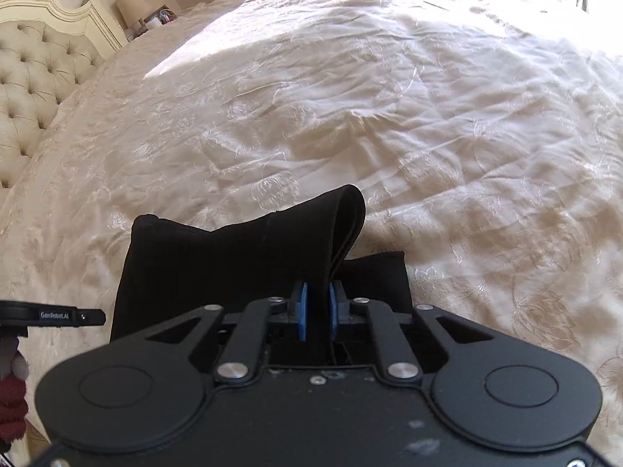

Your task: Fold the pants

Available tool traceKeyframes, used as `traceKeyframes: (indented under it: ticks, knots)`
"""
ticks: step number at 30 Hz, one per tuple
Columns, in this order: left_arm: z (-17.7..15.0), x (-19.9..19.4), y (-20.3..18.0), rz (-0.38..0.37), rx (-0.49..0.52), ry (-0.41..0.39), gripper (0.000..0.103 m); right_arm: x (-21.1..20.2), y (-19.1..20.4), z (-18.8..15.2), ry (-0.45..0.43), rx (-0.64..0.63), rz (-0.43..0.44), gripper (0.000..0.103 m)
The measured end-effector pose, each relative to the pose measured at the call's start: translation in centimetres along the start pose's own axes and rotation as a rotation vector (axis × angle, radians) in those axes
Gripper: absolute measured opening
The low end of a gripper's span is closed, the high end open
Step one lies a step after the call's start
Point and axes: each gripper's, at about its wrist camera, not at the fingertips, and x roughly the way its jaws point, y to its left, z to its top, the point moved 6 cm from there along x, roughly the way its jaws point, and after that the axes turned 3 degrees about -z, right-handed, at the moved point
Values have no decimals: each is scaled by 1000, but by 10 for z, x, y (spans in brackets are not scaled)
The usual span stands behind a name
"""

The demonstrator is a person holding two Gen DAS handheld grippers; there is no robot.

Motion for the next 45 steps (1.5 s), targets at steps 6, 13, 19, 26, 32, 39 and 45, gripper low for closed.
traceKeyframes:
  ticks: [6,13,19,26,32,39,45]
  knots:
    - [34,17,-18,-9,66,-18,19,28,-34,-17,98,91,-115,12]
    - [74,57,-31,33,109,-2,19,46,-35,-17,133,27,-150,19]
    - [94,93,-26,119,134,34,19,59,-36,-17,172,10,-164,24]
    - [103,113,-22,178,192,48,19,73,-38,-15,201,10,-166,28]
    - [94,88,-3,135,93,19,19,73,-38,-15,201,9,-158,29]
    - [48,40,0,89,103,-14,20,67,-35,-17,175,5,-164,31]
    - [-8,47,-18,74,199,46,20,58,-34,-21,152,0,-165,31]
